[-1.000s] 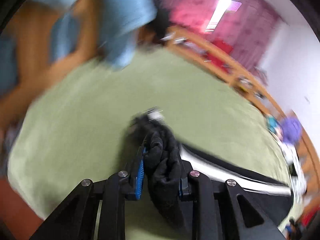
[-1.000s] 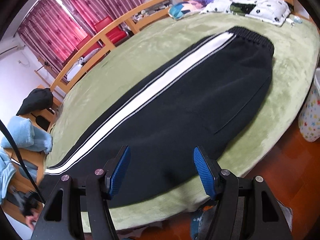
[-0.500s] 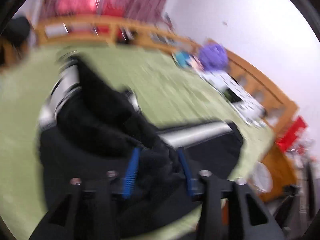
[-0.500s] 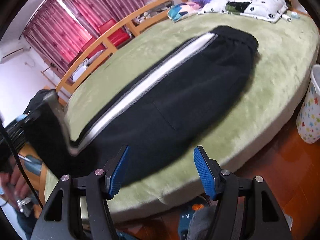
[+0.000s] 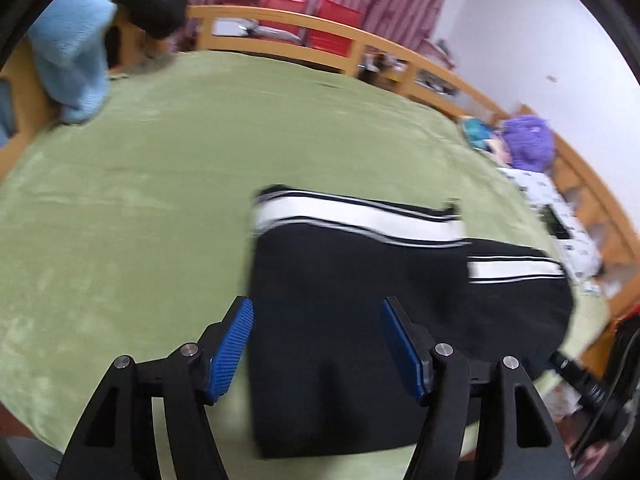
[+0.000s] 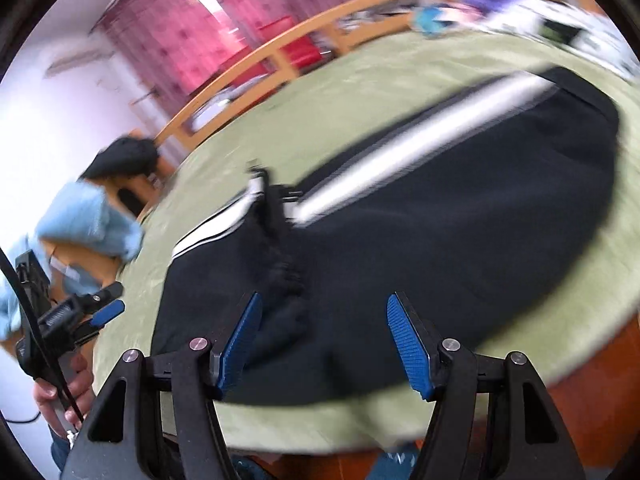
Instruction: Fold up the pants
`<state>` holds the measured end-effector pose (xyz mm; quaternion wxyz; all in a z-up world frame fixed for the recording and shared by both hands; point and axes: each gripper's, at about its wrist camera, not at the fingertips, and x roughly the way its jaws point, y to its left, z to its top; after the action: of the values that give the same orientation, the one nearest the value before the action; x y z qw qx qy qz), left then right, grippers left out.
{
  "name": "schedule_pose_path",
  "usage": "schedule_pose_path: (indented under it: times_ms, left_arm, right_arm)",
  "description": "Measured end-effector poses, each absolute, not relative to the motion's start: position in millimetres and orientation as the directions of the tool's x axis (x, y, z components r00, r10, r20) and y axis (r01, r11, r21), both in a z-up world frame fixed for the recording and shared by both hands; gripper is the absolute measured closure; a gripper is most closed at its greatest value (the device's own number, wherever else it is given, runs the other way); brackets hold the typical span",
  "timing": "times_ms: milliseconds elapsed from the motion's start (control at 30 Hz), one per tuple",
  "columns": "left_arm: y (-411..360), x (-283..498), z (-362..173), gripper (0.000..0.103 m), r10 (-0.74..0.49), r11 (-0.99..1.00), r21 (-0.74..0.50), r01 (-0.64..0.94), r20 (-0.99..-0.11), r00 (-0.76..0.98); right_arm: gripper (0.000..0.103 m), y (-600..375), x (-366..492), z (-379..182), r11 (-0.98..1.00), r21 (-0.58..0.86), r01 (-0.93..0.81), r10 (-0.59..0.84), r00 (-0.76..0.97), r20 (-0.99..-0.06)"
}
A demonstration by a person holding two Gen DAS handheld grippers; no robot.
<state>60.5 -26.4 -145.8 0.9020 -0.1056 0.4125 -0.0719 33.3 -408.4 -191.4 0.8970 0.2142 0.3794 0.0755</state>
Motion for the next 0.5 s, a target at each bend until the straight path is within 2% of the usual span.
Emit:
schedule_pose_path:
  times_ms: [167,300,400,467,500]
  left_arm:
    - [0,63,-164,0.039,-0.234,0.961,-0.274,0.030,-0.753,0.615]
    - [7,62,-172,0.039,-0.281,0.946,-0.322,0.049,-0.732,0.621]
    - [10,58,-181,0.039,-0.272,0.950,-0.308,0.051,-0.738,0.617]
    - [15,57,-187,0.039,-0.252,0.958,-0.283,0.051,-0.741,0.622]
    - [18,57,-188,0.039,-0.250,0.957,-0.285,0.045,-0.742,0.622]
  right_arm:
    - [0.038,-380,86,-210,0.902,0.431,0.037,0.309,0.641,-0.702]
    - [0.038,-368,107,-233,0.906,0.415,0.090,0.283,0.602,-0.747]
    - [0.041,-366,105,-244,0.898,0.421,0.126,0.262,0.616,-0.743]
    - [0.055,-357,102,-244,0.914,0.376,0.151,0.207,0.625,-0.753]
    - [0.067,-355,101,-244,0.922,0.351,0.163,0.177,0.628,-0.758]
